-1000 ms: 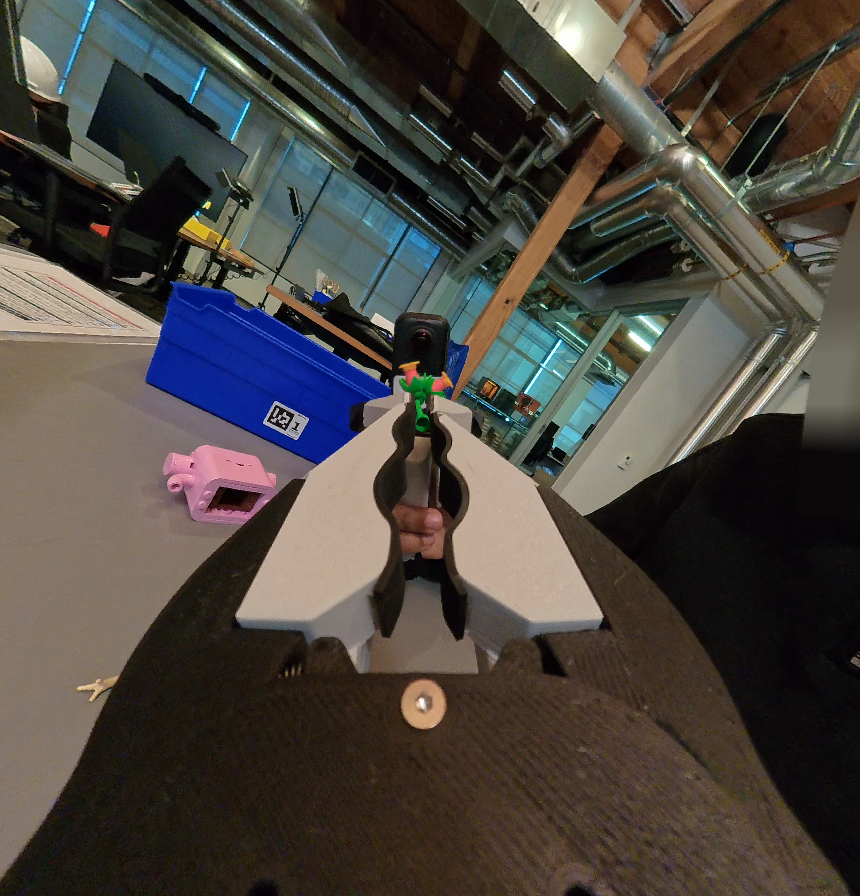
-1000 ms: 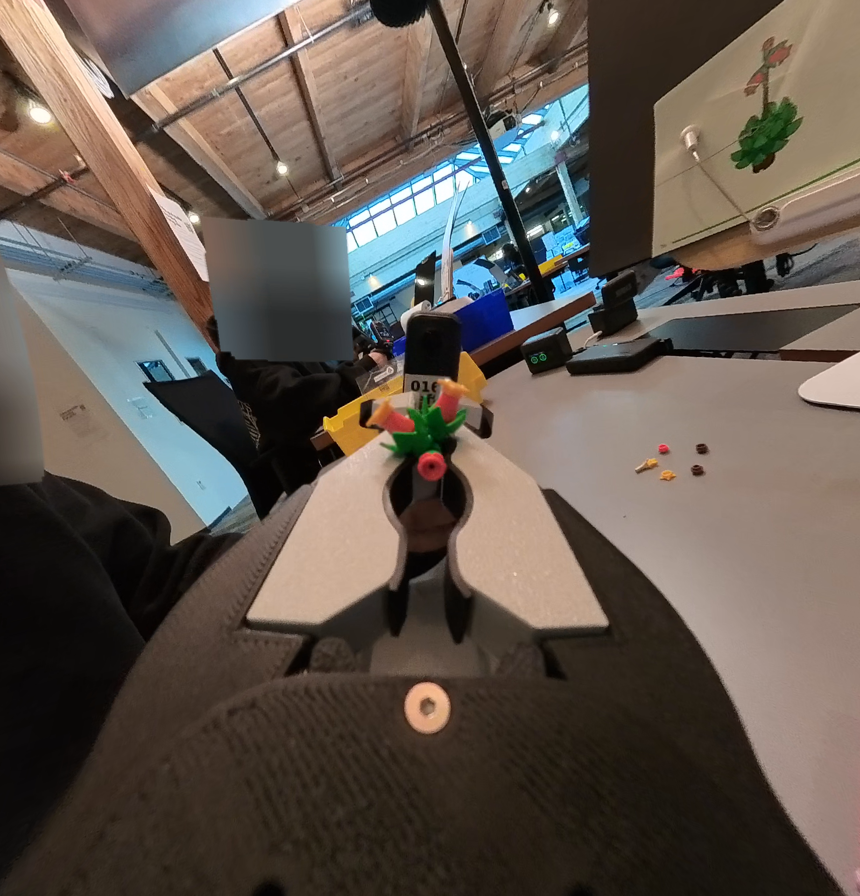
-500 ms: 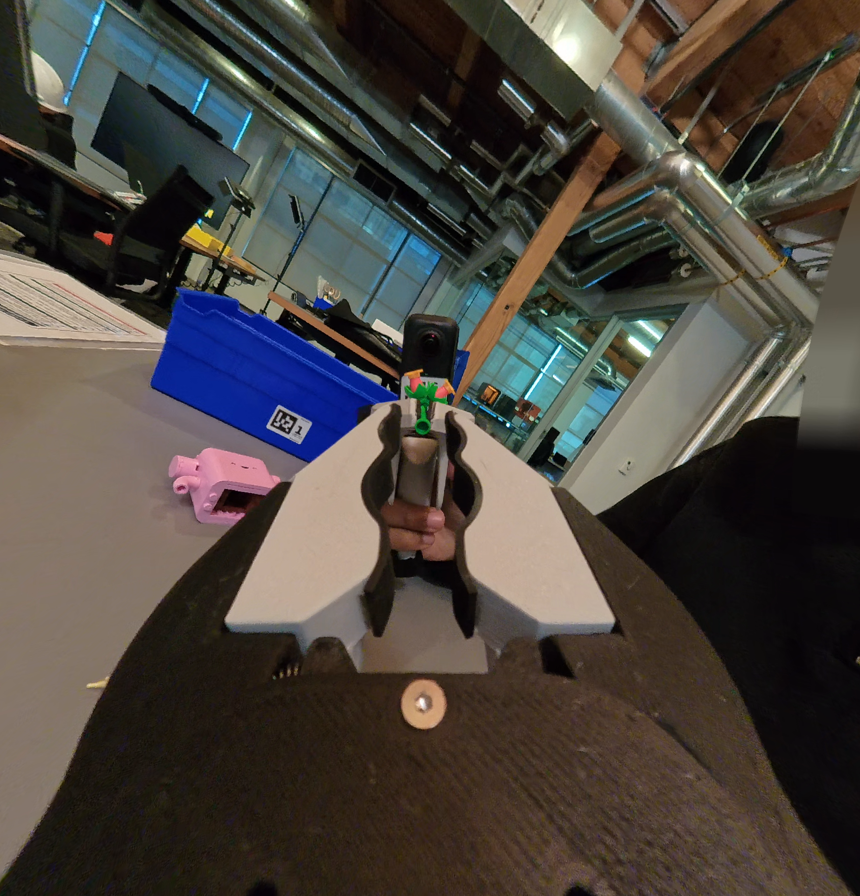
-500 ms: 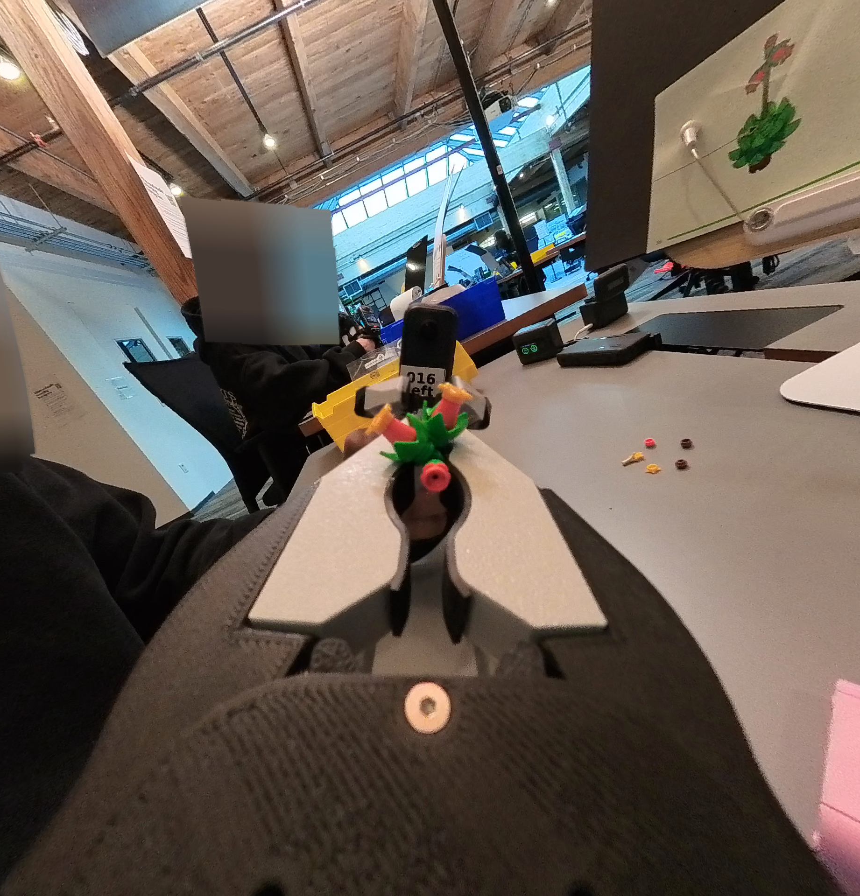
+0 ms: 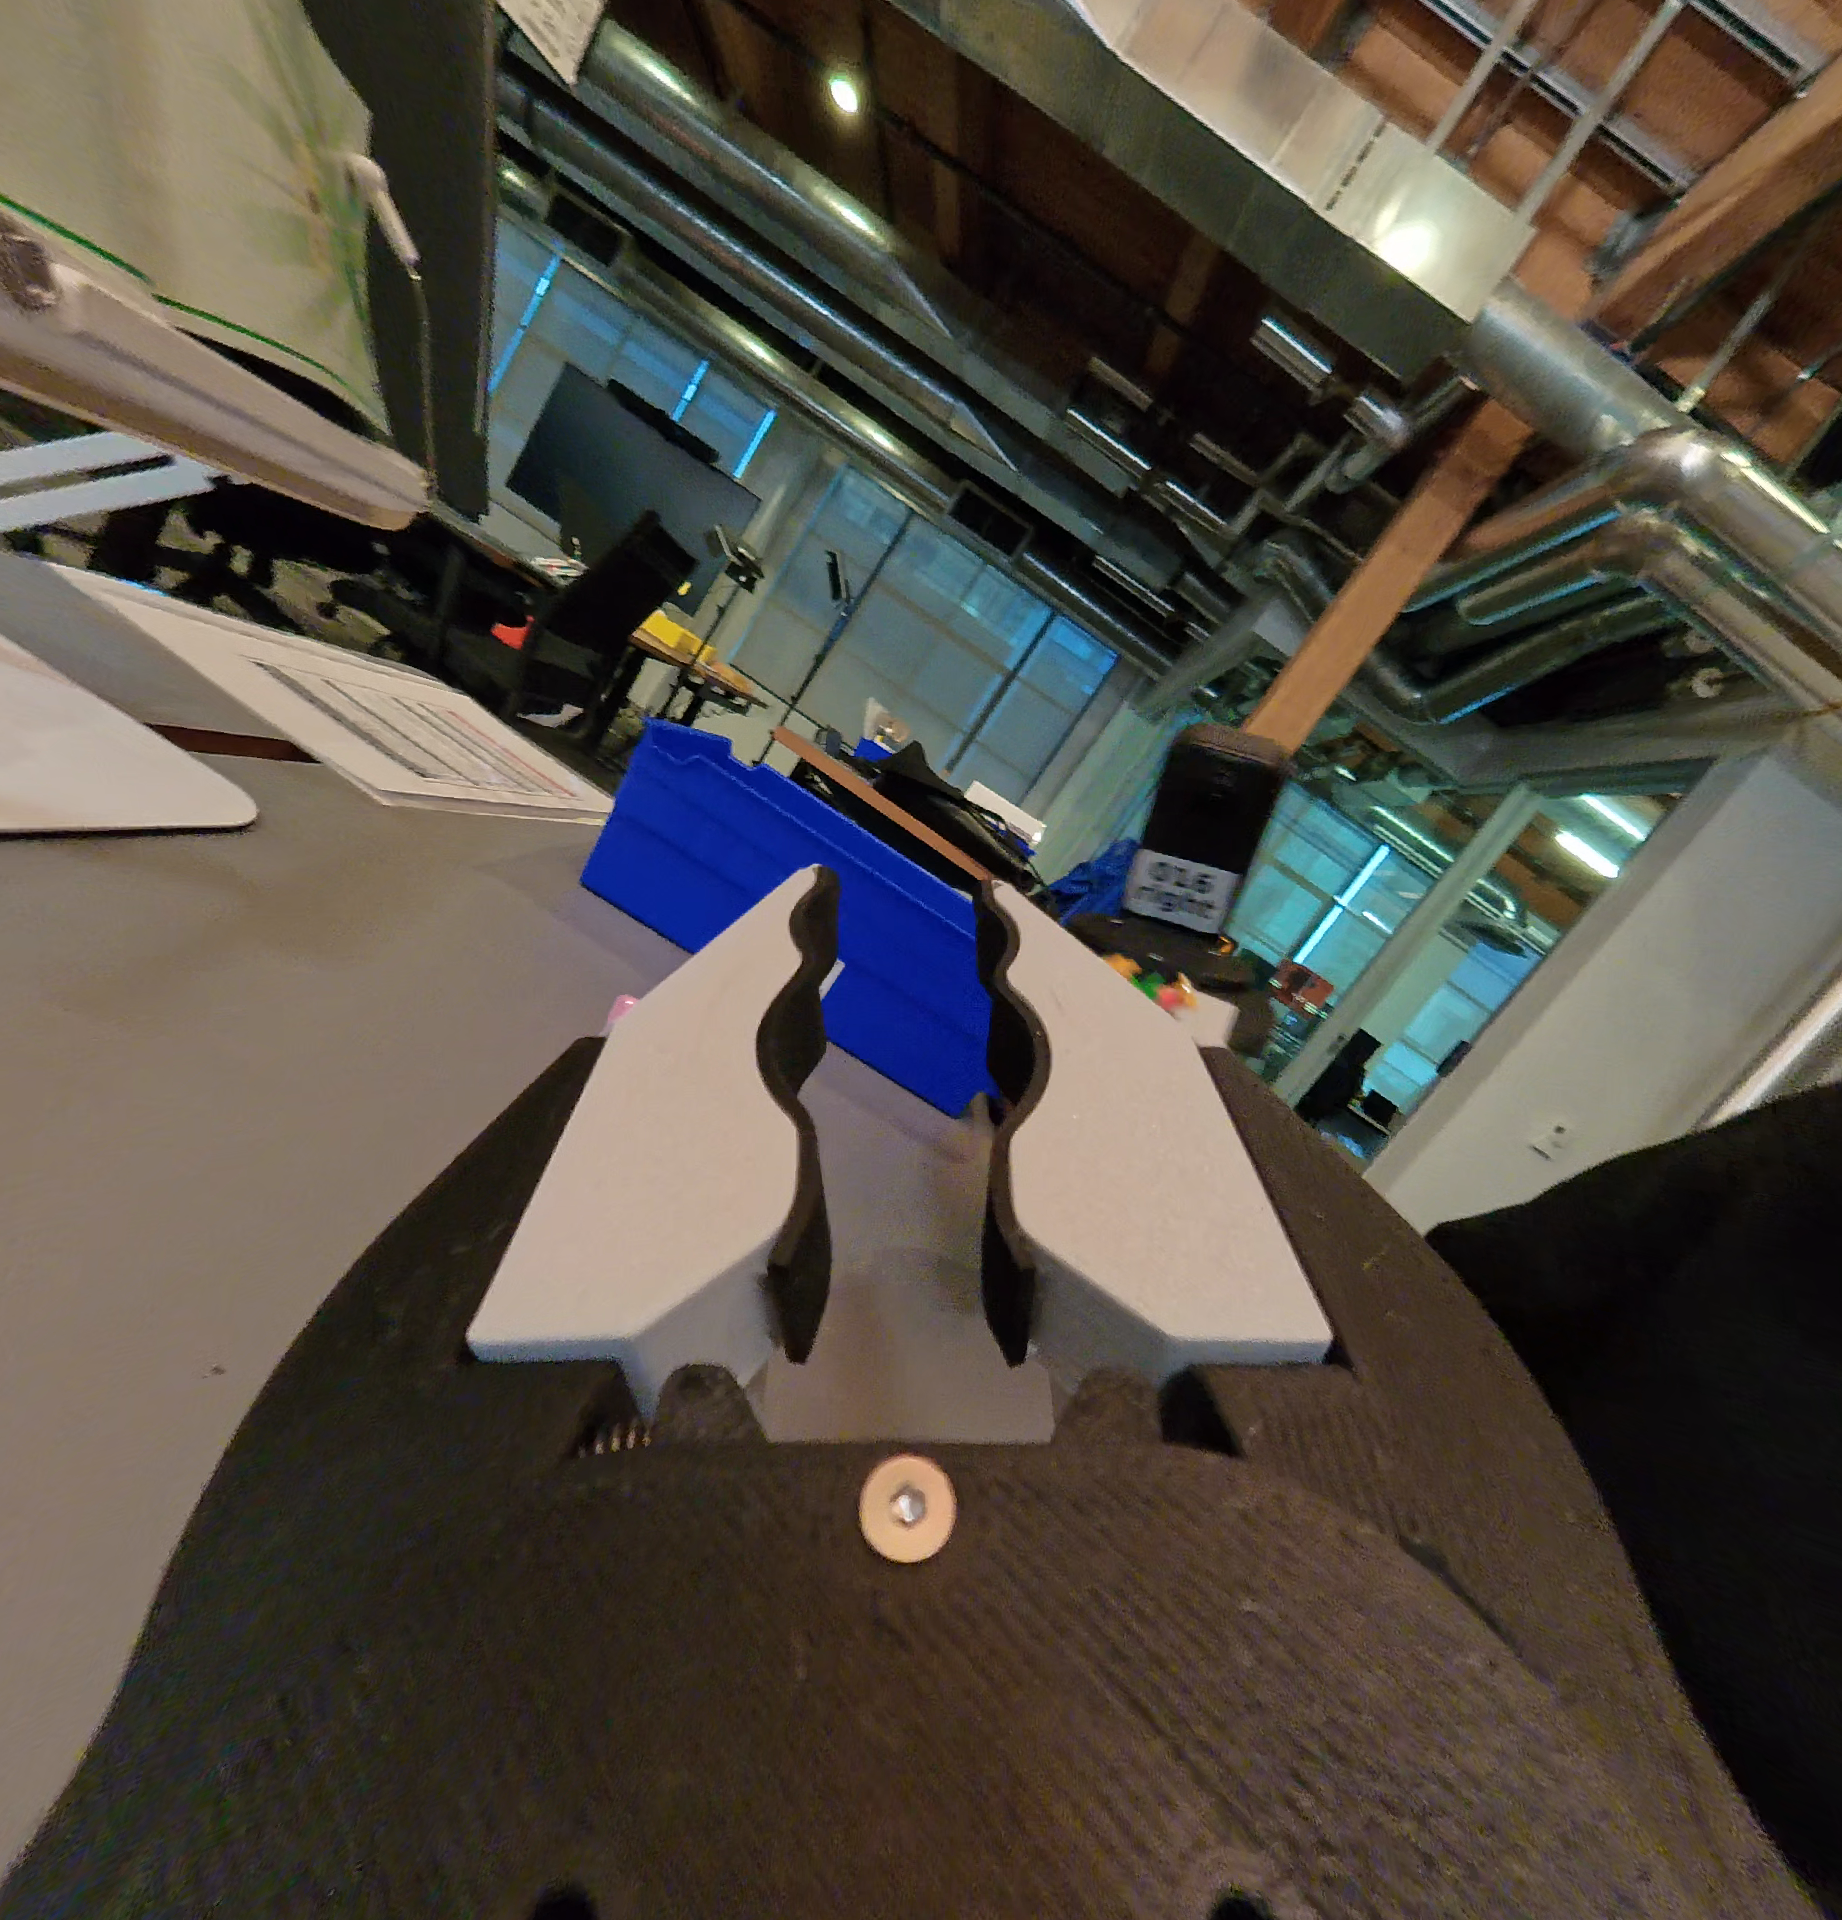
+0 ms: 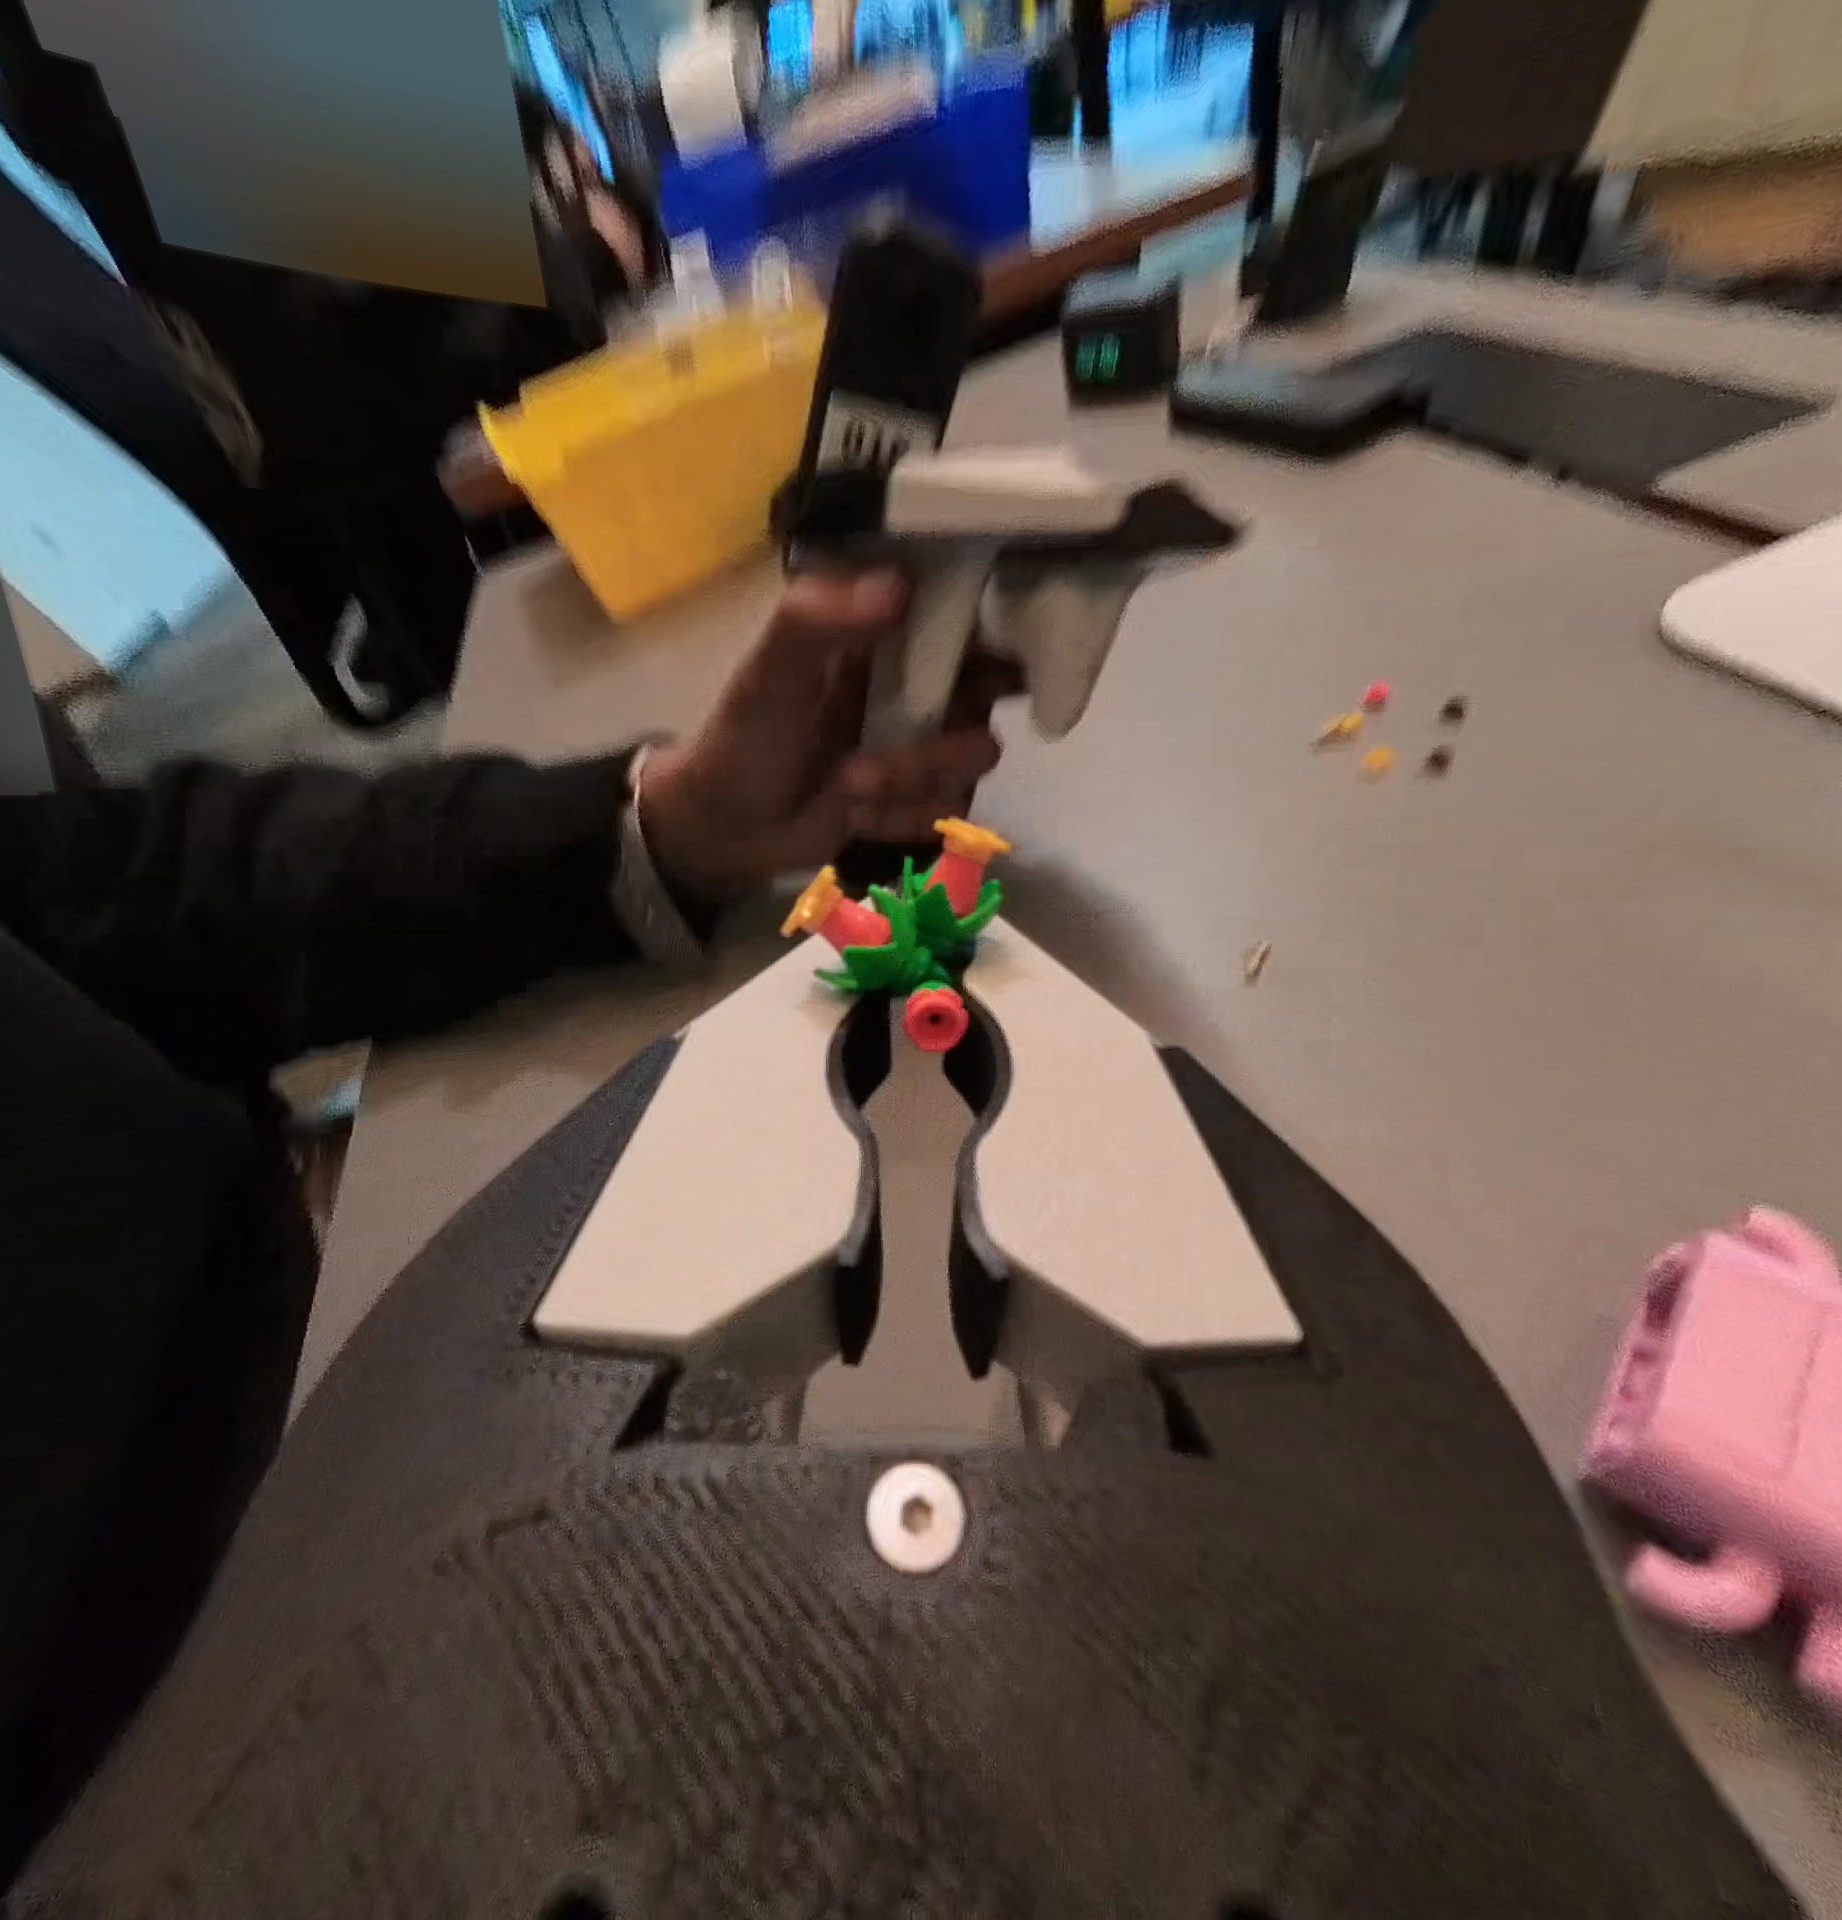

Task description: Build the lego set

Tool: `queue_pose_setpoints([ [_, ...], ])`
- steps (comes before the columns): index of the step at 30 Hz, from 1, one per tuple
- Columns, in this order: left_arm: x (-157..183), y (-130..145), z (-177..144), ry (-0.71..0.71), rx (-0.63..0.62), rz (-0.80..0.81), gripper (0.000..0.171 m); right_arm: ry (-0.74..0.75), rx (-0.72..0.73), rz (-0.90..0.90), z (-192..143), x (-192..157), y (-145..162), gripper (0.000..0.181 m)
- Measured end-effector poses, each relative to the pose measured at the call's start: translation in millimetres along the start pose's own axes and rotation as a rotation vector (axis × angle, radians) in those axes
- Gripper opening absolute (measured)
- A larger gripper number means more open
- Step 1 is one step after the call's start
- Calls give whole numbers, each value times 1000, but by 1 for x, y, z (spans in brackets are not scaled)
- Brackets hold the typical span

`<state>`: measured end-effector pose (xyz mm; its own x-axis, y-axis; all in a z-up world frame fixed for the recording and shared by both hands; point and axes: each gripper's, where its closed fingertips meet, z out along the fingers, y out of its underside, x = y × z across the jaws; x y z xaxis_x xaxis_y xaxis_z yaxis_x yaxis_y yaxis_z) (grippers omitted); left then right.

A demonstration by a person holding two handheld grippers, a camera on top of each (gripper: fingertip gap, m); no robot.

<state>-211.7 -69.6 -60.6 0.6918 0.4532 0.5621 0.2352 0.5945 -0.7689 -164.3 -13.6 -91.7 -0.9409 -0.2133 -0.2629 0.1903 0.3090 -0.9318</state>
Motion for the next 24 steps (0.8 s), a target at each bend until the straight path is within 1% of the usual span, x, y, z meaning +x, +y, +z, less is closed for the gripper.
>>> queue_pose_setpoints([
  [4,-8,3,1,-40,-9,-14,23,2,-344,-54,1,-40,40,0],
  [7,-6,7,7,-30,-24,-31,23,8,-607,-138,-4,-63,64,0],
  [10,-5,13,11,-29,-52,-31,23,5,-774,-206,-4,-77,73,0],
  [14,-5,18,14,-50,-90,2,23,-19,-897,-220,1,-90,82,0],
  [17,-3,18,14,-56,-97,18,23,-2,-971,-259,2,-89,91,0],
  [20,-1,17,15,-53,-96,16,23,11,-1010,-263,1,-89,98,1],
  [24,2,17,17,-42,-92,7,23,37,-1031,-280,2,-87,99,0],
])
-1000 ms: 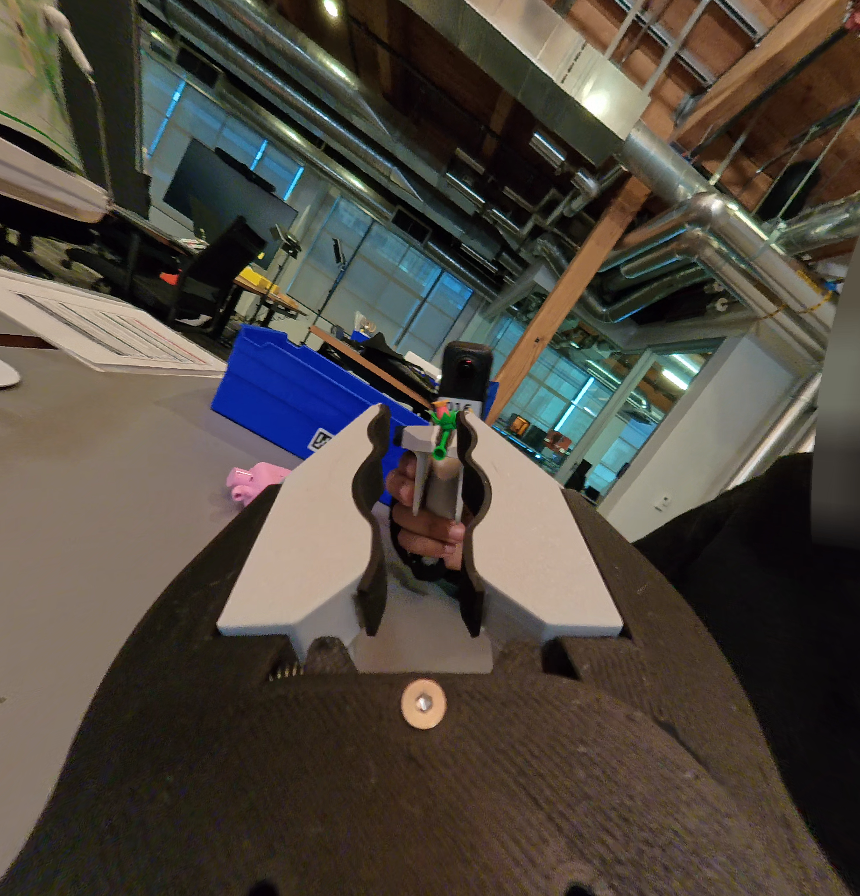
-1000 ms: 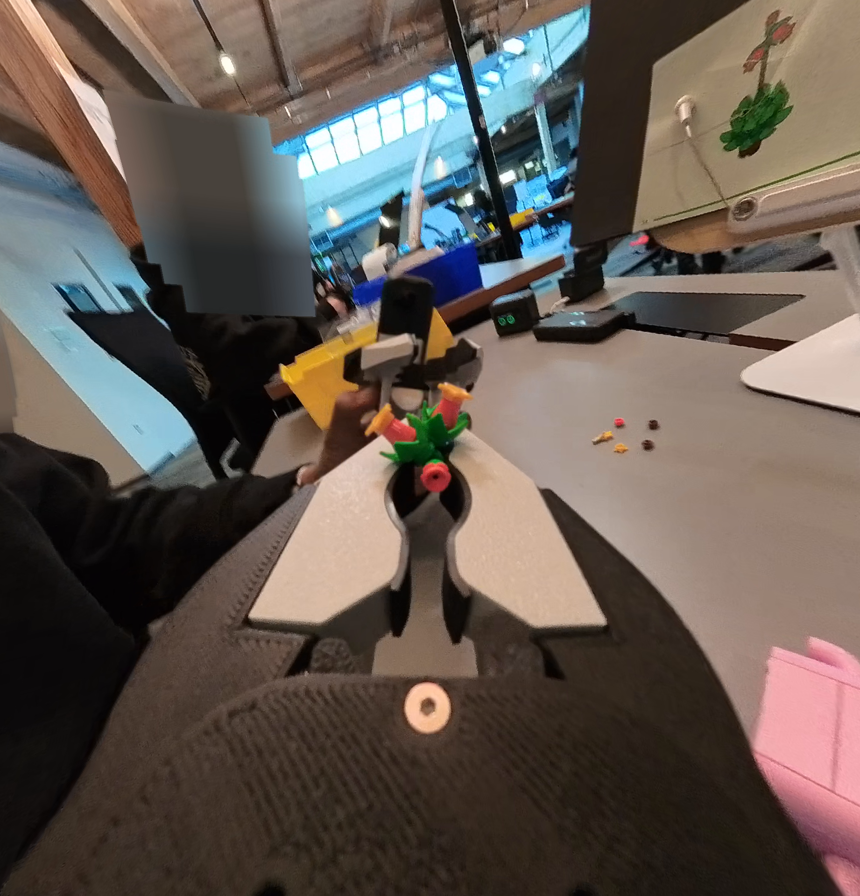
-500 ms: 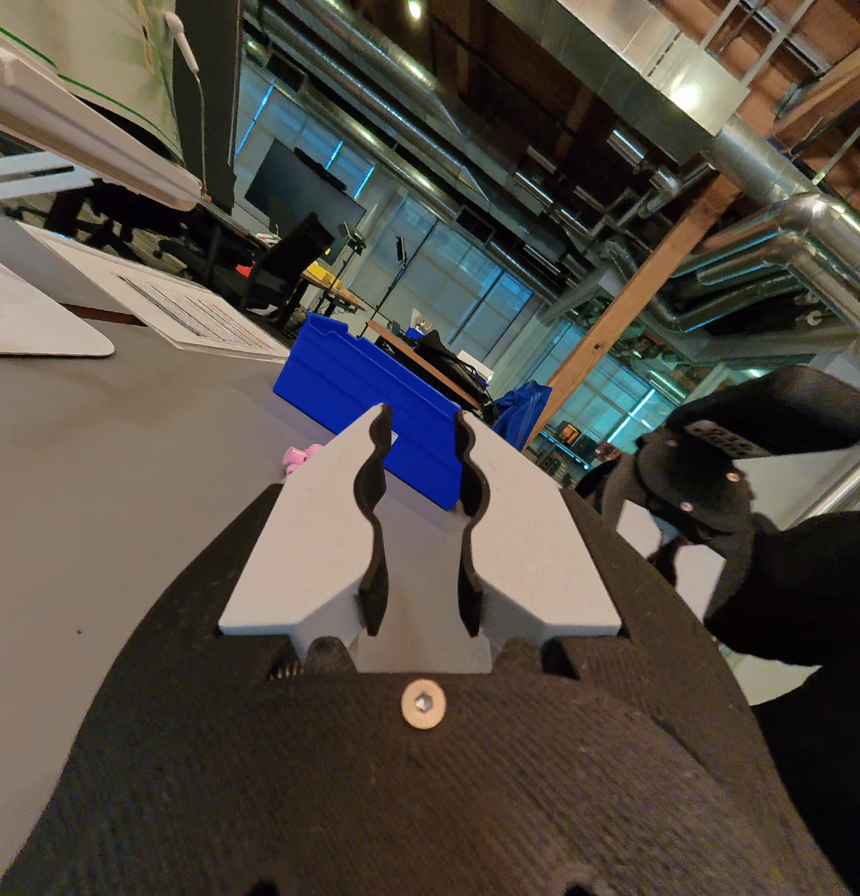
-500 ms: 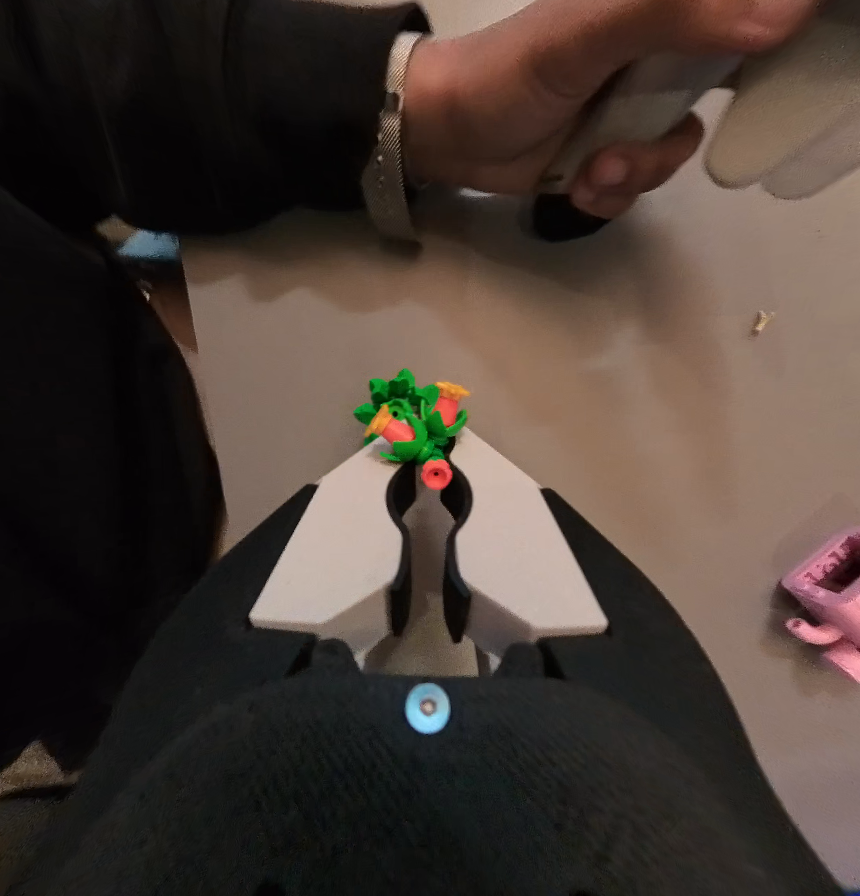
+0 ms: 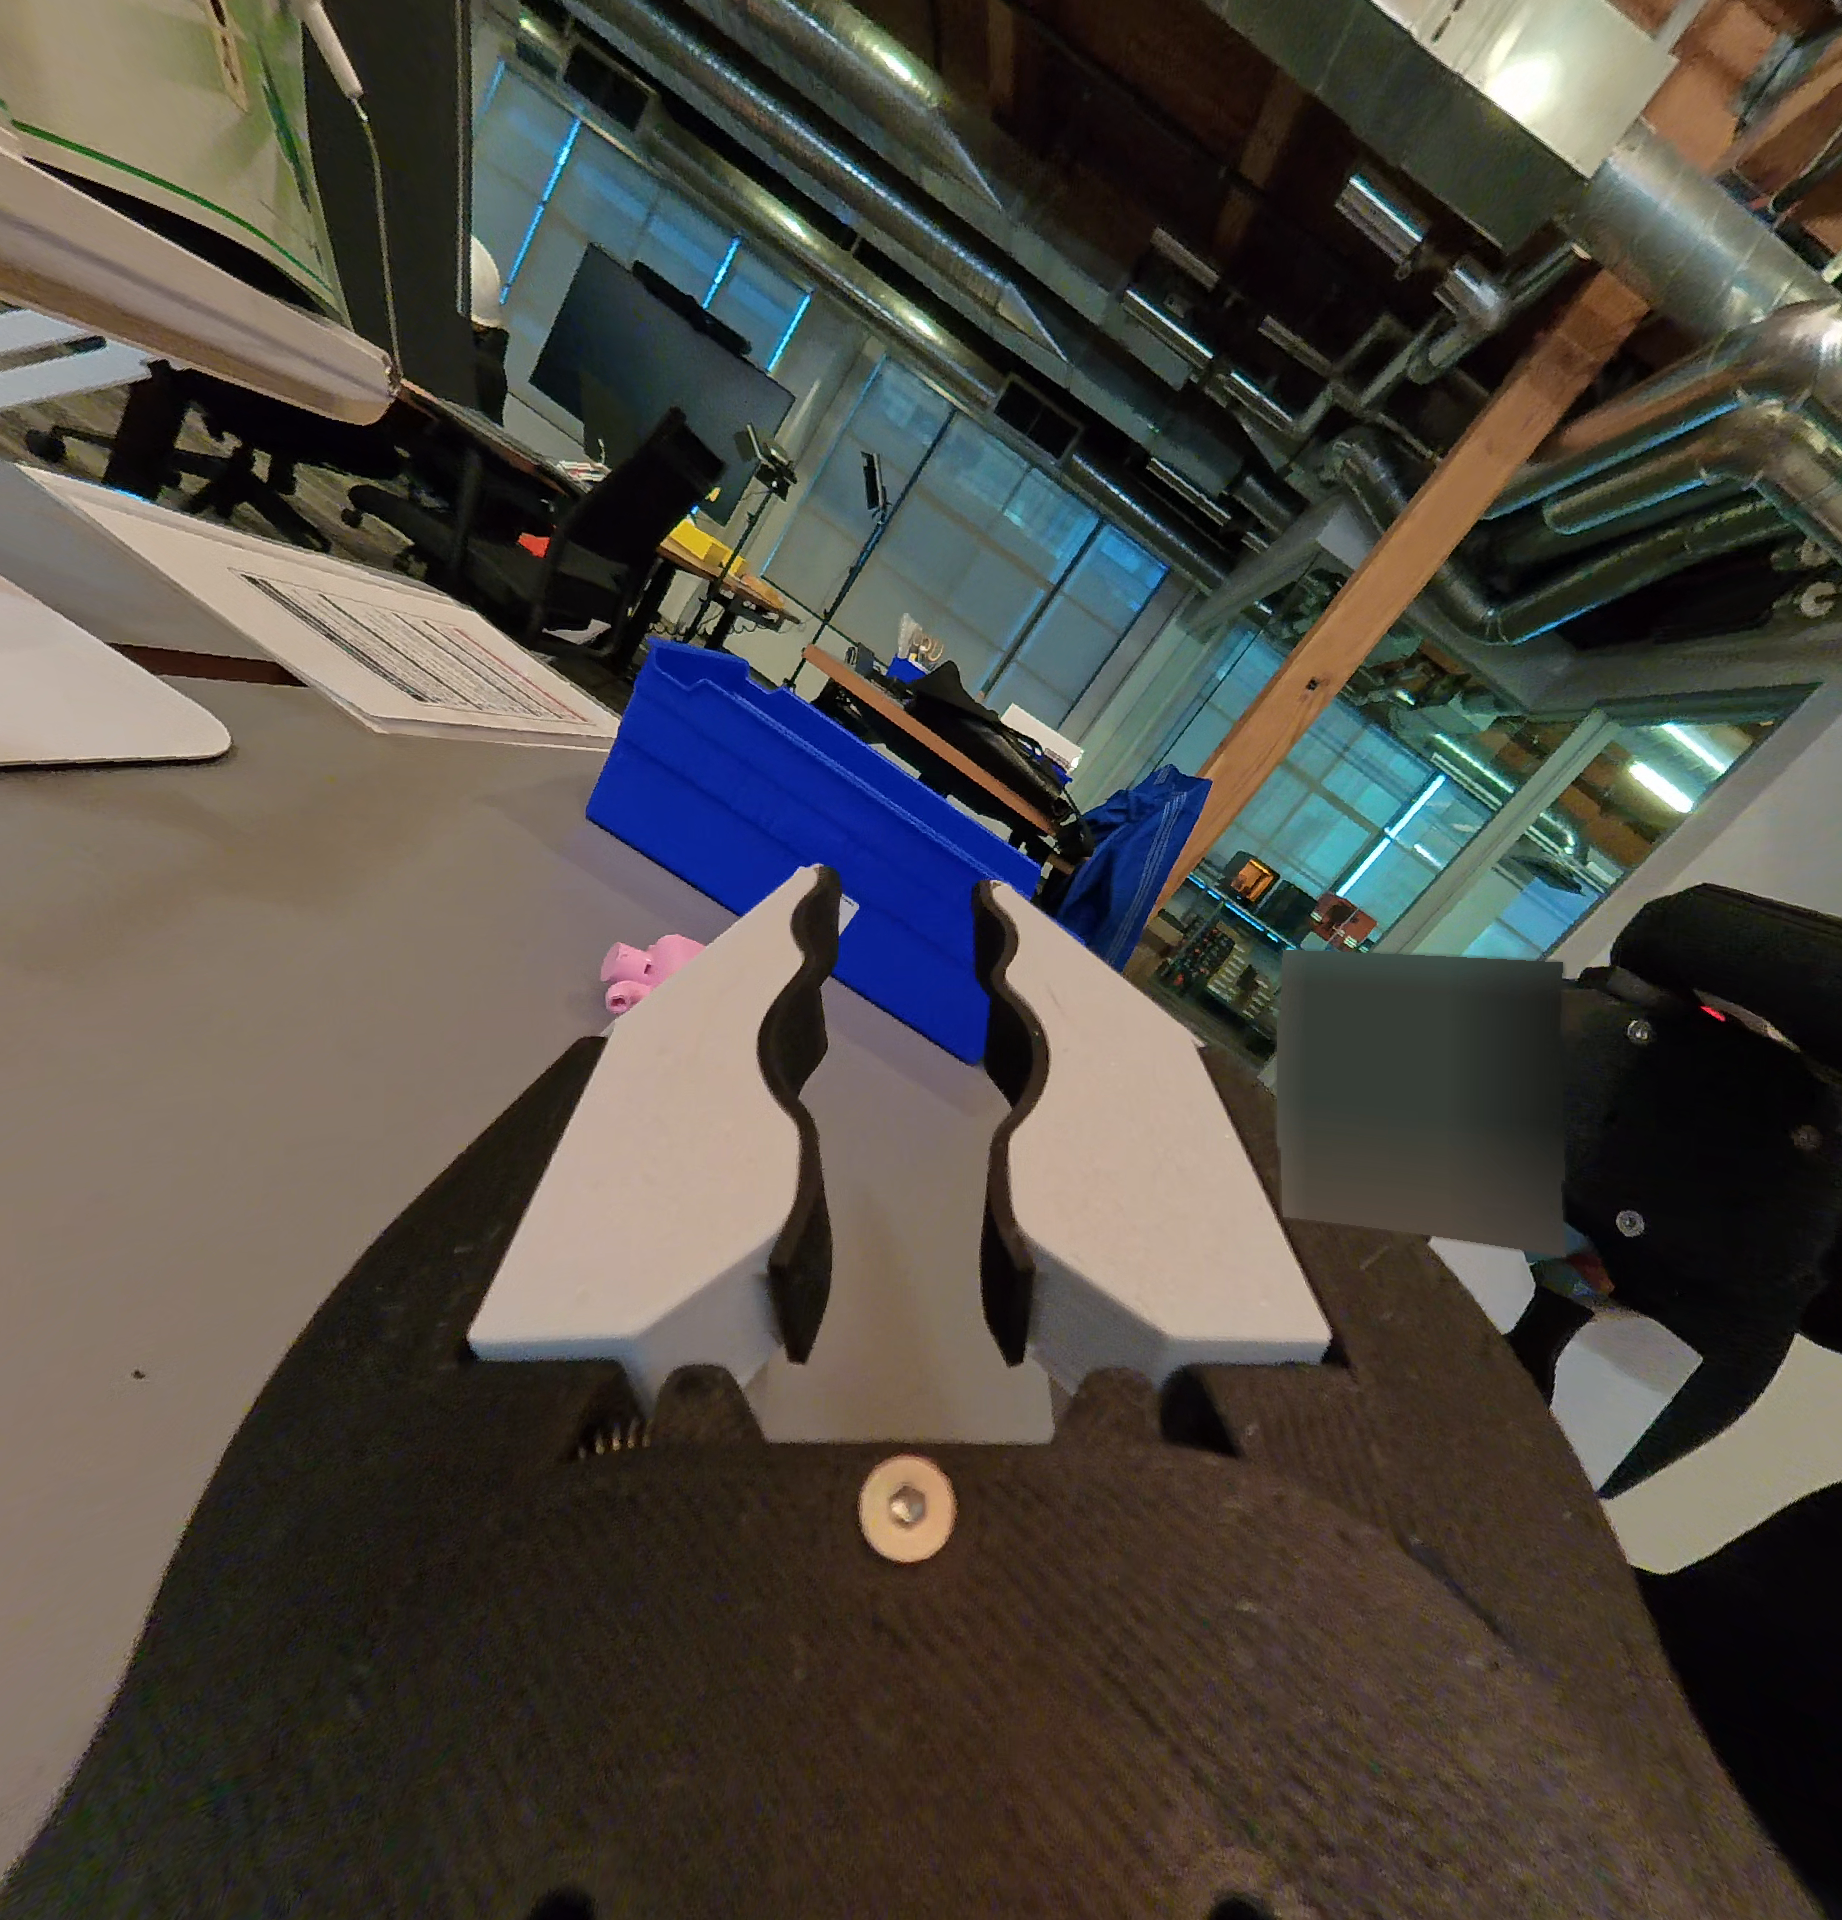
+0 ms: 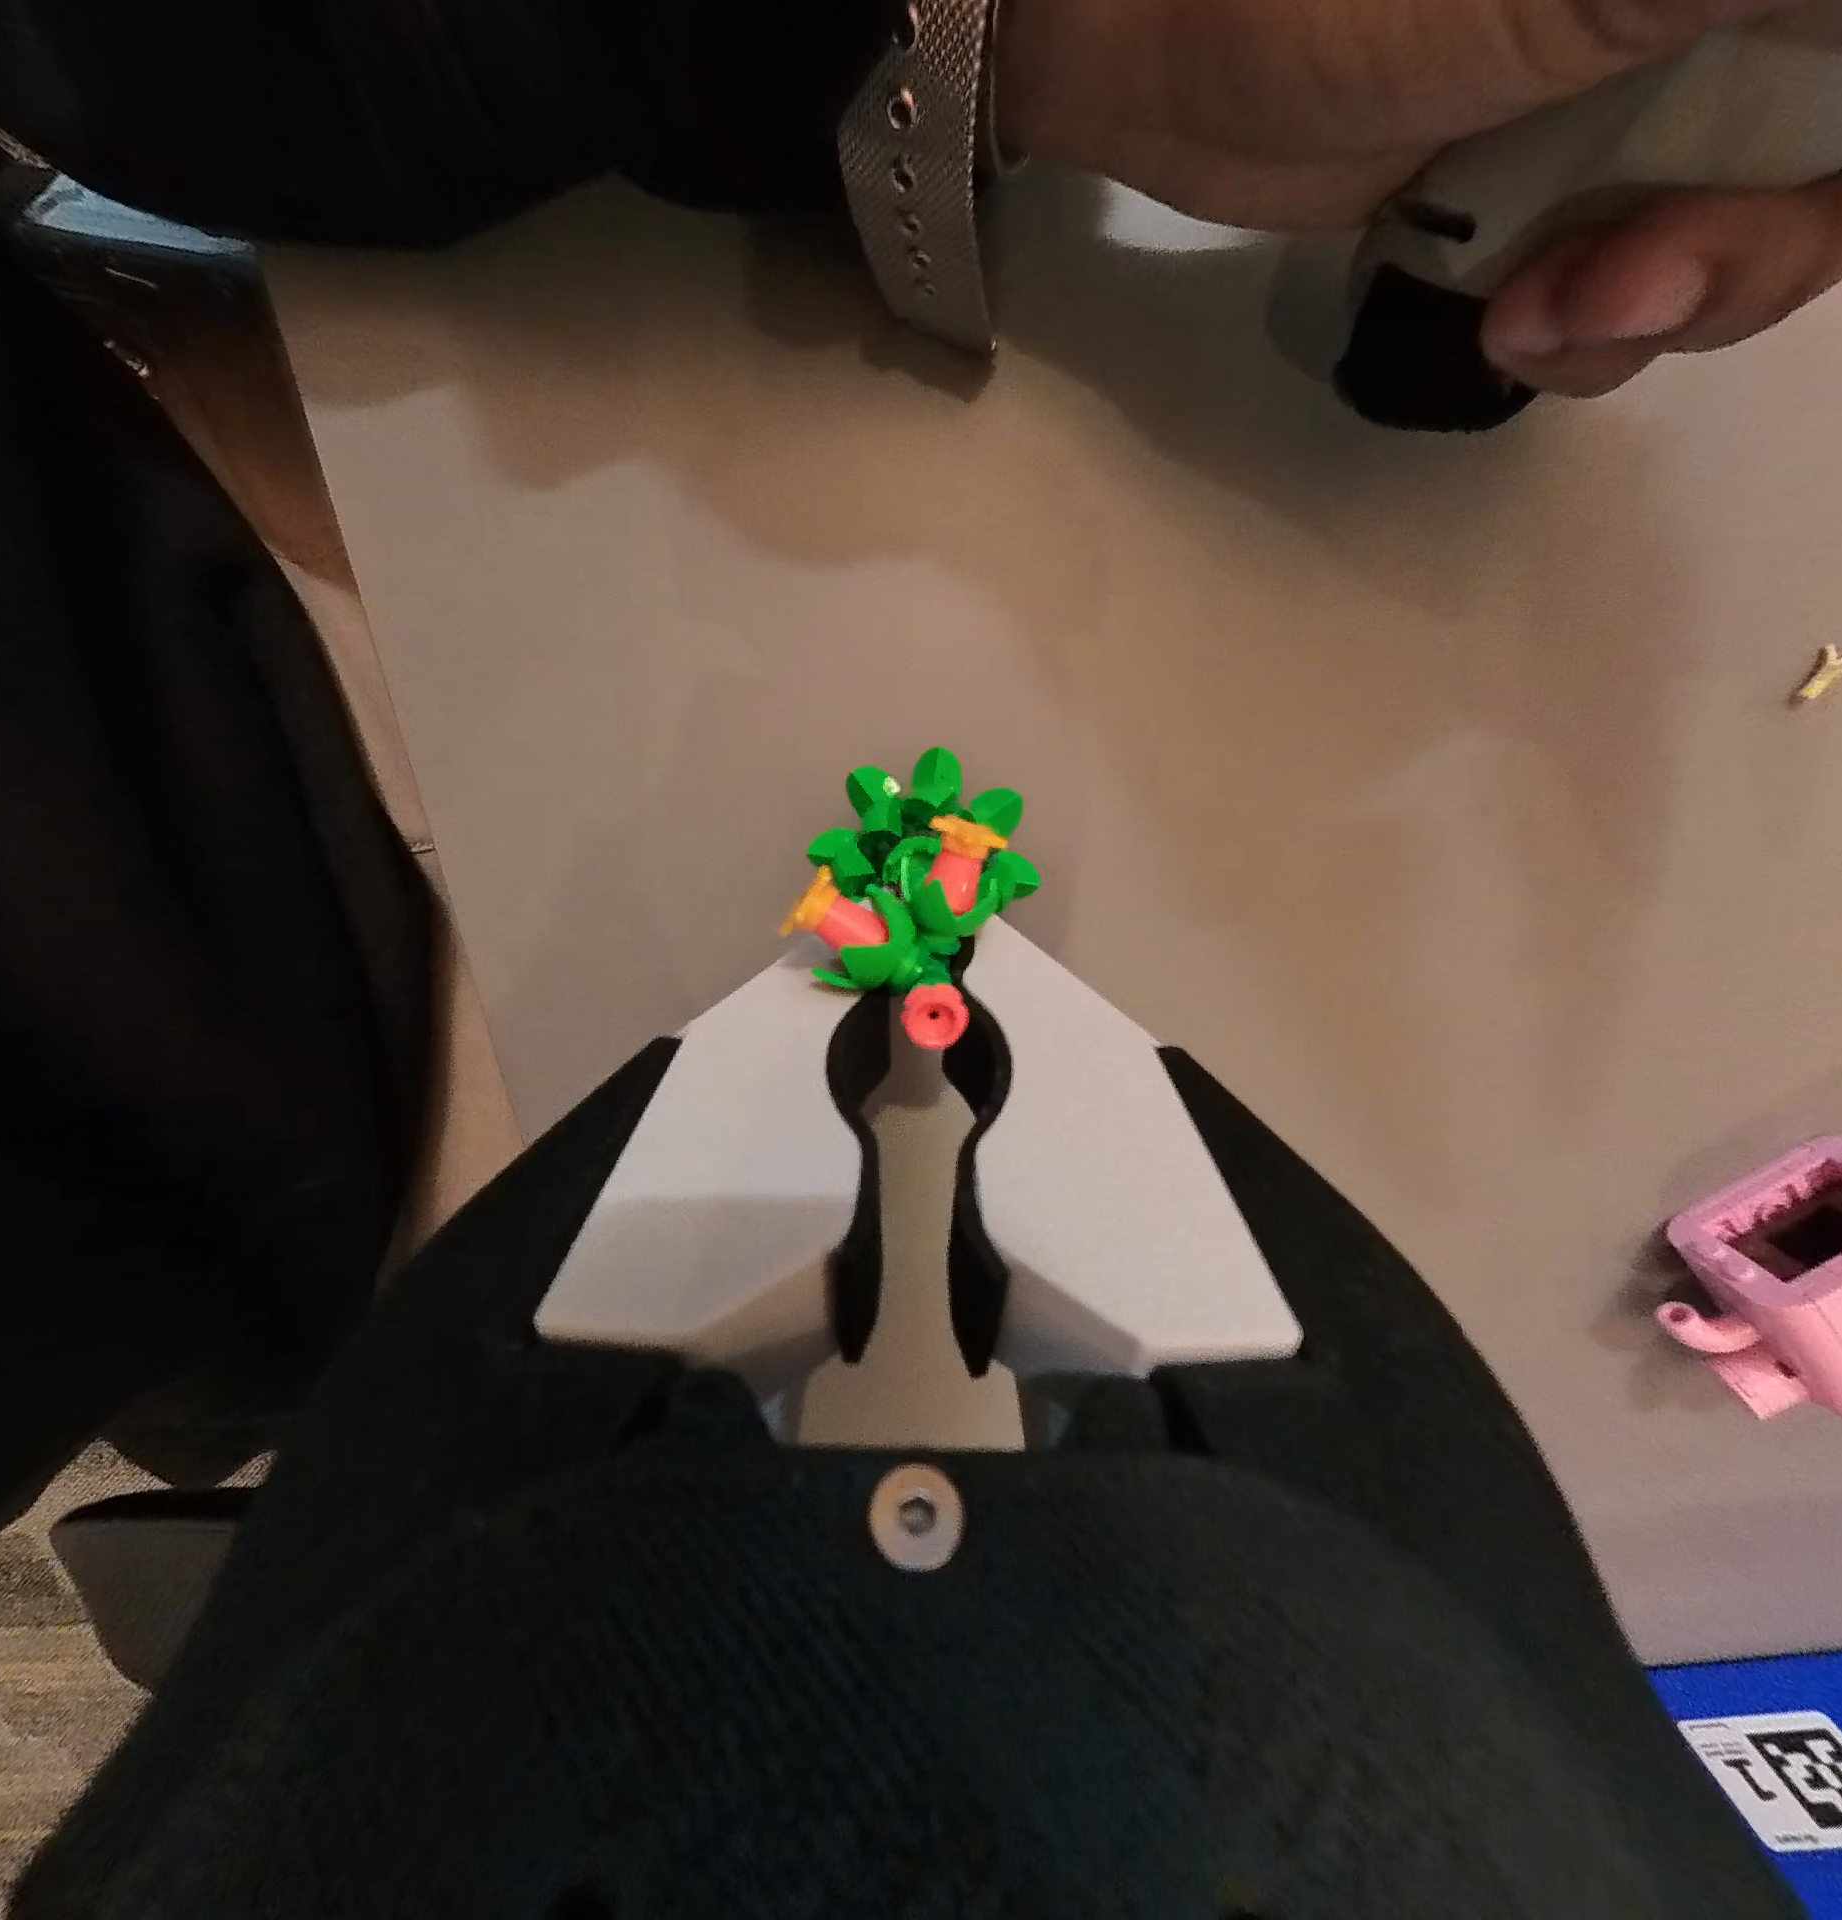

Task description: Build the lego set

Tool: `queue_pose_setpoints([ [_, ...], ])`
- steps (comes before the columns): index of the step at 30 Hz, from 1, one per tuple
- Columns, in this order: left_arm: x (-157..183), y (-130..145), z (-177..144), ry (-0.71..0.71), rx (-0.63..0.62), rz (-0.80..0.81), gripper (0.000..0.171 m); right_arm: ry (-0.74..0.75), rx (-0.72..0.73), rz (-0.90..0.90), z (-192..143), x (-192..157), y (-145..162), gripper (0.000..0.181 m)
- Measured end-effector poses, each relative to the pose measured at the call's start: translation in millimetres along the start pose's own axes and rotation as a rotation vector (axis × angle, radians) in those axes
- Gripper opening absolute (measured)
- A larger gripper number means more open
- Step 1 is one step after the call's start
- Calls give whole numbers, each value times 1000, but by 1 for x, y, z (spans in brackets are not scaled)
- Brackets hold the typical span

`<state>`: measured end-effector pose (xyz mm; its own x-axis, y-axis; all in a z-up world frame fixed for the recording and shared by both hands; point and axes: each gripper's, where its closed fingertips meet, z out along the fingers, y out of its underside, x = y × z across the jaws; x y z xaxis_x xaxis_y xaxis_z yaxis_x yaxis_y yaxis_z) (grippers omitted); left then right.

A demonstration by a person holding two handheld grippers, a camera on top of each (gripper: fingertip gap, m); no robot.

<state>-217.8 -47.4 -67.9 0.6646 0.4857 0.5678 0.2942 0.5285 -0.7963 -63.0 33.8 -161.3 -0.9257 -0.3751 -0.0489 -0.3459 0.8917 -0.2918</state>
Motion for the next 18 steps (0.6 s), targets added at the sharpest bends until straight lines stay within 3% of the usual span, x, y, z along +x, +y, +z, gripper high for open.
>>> queue_pose_setpoints([
  [18,-1,-3,-2,-2,13,-4,23,-32,-40,22,2,1,0,1],
])
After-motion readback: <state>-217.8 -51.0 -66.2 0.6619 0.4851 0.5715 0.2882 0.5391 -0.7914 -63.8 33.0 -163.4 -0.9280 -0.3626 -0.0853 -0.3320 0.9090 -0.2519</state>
